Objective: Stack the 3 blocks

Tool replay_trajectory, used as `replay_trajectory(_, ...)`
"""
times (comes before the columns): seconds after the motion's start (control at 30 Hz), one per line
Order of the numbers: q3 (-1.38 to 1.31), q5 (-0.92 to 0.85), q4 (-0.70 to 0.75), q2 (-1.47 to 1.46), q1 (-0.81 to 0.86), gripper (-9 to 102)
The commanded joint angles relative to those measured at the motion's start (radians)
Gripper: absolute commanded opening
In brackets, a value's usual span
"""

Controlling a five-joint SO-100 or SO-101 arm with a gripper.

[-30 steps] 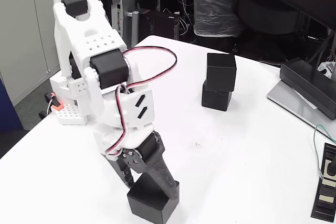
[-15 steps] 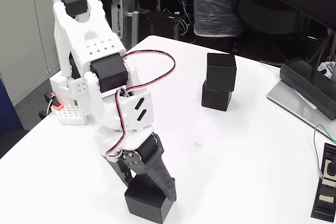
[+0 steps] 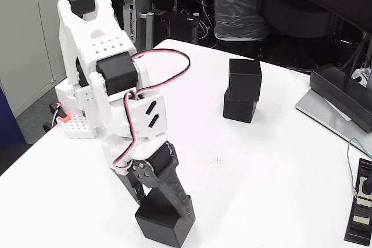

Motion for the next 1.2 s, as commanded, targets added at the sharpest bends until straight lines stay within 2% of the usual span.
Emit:
replay_trajectory(0.0,0.018,0.002,0.002,-0.014,0.0,0)
replay_trajectory(0.07,0.018,0.003,0.002,-0.012,0.0,-2)
replay_trajectory(0.4,-0.005,0.008,0.015,0.0,-0.012,-1)
replay_trajectory(0.63,-0.166,0.169,0.031,0.0,-0.086,-1)
replay_trajectory(1.17,-0.707,0.33,0.511,0.002,-0.359,-1)
